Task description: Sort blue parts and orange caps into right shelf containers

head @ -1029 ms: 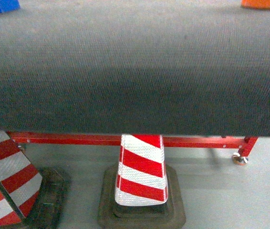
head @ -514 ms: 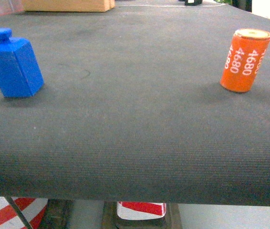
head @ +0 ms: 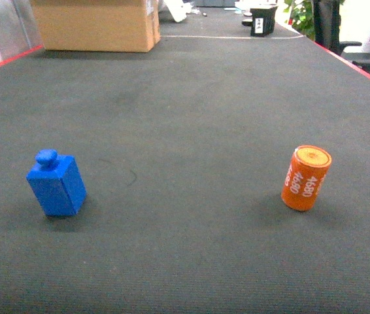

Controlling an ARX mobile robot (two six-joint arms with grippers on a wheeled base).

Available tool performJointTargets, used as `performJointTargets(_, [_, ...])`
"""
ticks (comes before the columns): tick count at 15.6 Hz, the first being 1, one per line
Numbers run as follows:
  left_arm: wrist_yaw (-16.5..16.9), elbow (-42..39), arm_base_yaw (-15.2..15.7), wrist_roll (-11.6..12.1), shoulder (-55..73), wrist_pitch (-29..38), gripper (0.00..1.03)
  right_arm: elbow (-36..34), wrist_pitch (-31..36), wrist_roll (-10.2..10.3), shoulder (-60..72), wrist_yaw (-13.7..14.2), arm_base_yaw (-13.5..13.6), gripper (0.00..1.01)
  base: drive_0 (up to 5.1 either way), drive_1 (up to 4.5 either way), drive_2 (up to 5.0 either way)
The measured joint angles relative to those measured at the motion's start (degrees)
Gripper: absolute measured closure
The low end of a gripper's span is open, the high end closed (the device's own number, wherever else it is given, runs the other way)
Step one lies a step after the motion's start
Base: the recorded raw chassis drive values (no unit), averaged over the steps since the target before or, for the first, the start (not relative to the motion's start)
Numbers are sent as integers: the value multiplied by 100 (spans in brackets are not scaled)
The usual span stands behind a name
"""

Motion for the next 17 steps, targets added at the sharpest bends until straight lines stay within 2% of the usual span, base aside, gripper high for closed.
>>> performJointTargets(17, [-4, 2, 0, 0, 0, -20, 5, 0, -17, -2, 0, 2, 0, 3, 0, 0, 0])
